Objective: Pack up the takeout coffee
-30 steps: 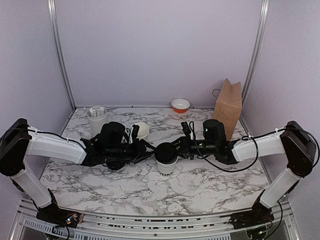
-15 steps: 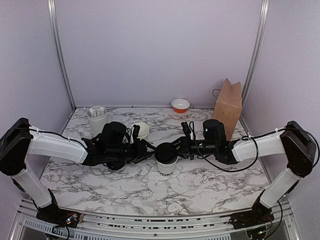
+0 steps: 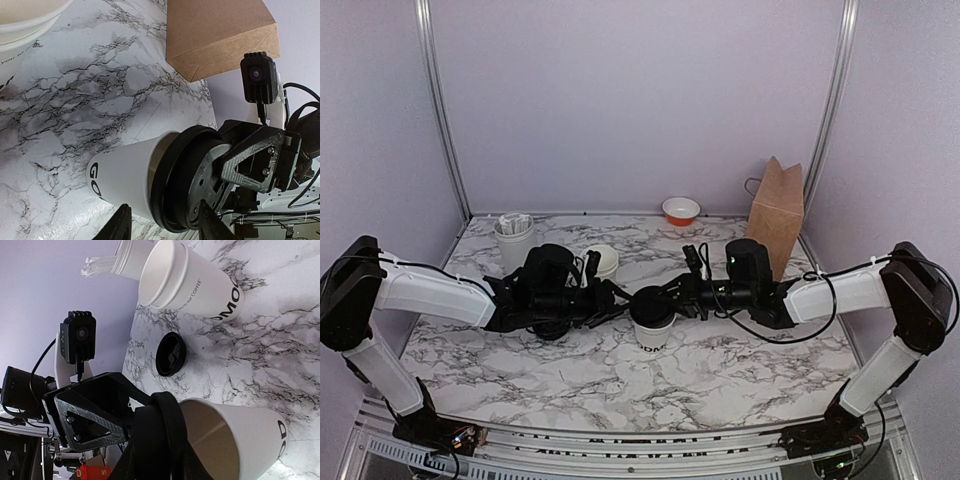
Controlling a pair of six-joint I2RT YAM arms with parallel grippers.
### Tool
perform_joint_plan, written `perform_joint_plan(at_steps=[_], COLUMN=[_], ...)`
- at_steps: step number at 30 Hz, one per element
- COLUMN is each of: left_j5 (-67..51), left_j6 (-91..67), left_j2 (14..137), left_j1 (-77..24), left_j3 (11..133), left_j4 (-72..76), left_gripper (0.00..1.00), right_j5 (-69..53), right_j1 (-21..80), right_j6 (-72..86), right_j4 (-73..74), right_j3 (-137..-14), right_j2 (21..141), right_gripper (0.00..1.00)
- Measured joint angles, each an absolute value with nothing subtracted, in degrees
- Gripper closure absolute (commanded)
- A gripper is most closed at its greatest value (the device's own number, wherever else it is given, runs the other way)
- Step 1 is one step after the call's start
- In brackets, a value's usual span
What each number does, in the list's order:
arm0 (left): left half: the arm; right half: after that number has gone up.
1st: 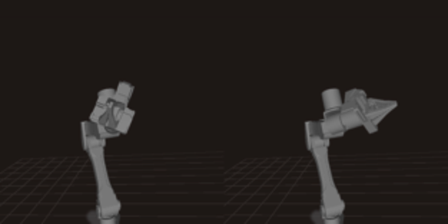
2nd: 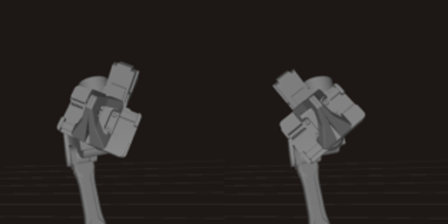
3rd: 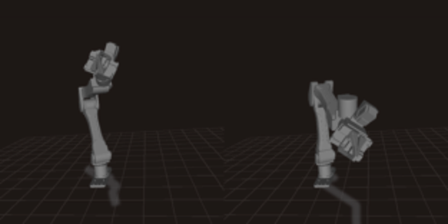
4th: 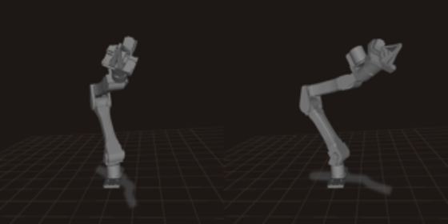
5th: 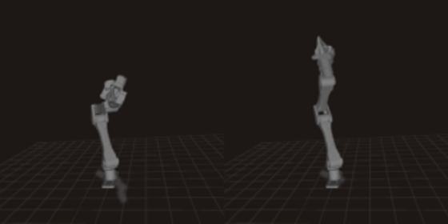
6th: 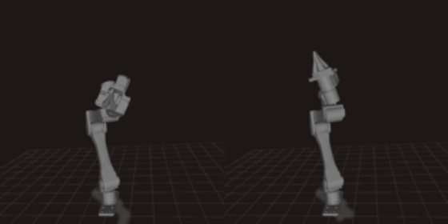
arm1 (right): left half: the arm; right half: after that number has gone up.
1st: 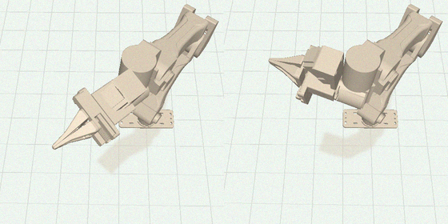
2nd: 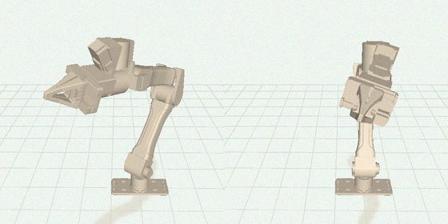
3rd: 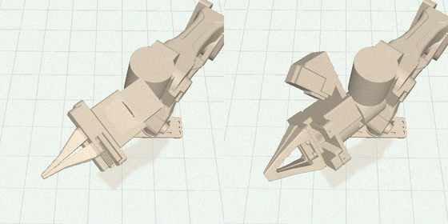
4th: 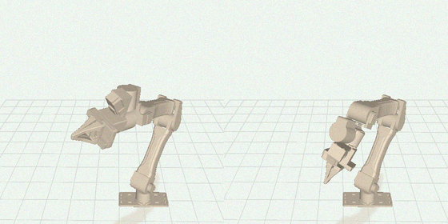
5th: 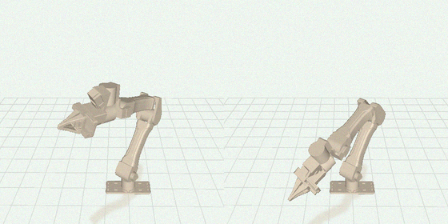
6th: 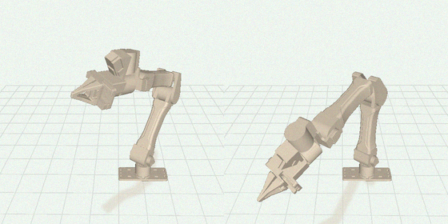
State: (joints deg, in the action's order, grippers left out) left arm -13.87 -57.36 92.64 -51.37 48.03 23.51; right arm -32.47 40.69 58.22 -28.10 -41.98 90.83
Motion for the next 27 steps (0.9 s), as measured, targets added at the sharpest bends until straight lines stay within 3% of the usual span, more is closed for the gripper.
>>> perform_joint_plan(at_steps=[13,27], left_j5=[-13.9,-12.9], left_j6=[-56.9,-55.8], left_j2=[93.9,95.6], left_j1=[-51.7,-52.4], left_j3=[48.9,51.7], left_j4=[22.3,19.4], left_gripper=[0.53,0.53], right_j5=[-31.9,-30.6], right_j1=[40.3,40.2], right_j6=[58.0,57.4], right_j4=[-26.0,-24.5], right_j3=[-42.0,-42.0], right_j2=[90.8,90.1], right_gripper=[0.78,0.61])
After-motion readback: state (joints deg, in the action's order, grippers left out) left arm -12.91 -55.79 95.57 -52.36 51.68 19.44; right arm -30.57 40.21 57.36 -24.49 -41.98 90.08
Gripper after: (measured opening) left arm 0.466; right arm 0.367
